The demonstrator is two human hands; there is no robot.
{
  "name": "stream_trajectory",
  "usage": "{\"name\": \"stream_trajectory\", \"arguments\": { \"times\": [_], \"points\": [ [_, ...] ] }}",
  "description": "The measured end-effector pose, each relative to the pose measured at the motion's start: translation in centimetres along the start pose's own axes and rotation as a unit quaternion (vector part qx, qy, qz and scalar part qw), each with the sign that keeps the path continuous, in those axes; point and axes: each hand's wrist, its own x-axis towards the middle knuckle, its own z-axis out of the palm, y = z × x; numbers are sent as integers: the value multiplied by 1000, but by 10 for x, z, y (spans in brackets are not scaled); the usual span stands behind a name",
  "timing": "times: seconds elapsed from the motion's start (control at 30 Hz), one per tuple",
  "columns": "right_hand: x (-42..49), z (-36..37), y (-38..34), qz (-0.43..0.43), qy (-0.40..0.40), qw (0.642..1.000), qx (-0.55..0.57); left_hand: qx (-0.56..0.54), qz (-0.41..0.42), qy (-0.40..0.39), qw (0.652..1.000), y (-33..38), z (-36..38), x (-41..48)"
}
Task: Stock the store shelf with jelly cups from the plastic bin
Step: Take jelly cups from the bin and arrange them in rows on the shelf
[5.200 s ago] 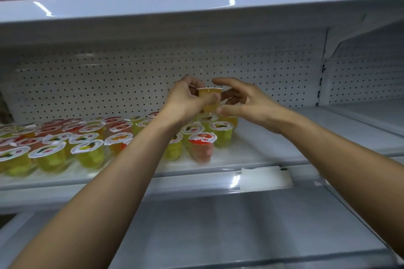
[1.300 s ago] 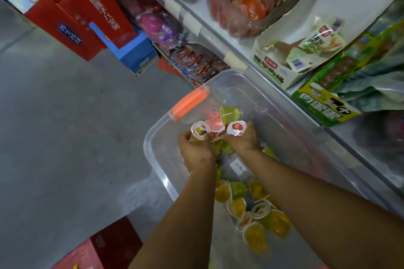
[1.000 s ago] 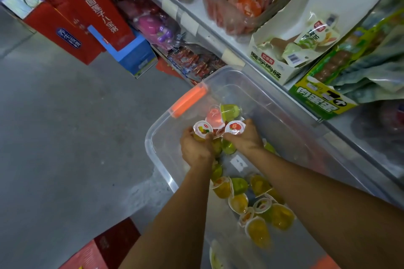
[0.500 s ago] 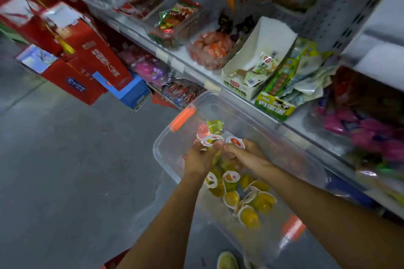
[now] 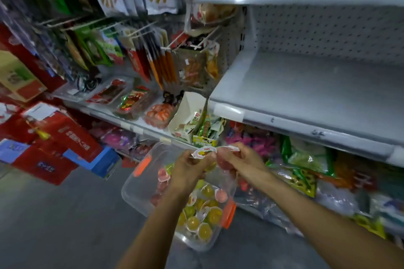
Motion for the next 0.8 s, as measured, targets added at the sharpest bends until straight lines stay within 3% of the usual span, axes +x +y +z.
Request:
{"name": "stream_trajectory", "arguments": {
  "times": [0.27,0.8],
  "points": [
    [-116,-164,-34,-128,42,988,-71,57,137,-53,987,101,126,-89],
    [-387,-461,-90,-210,205,941,-169,46,291,-128,947,234,419,-286]
  ]
}}
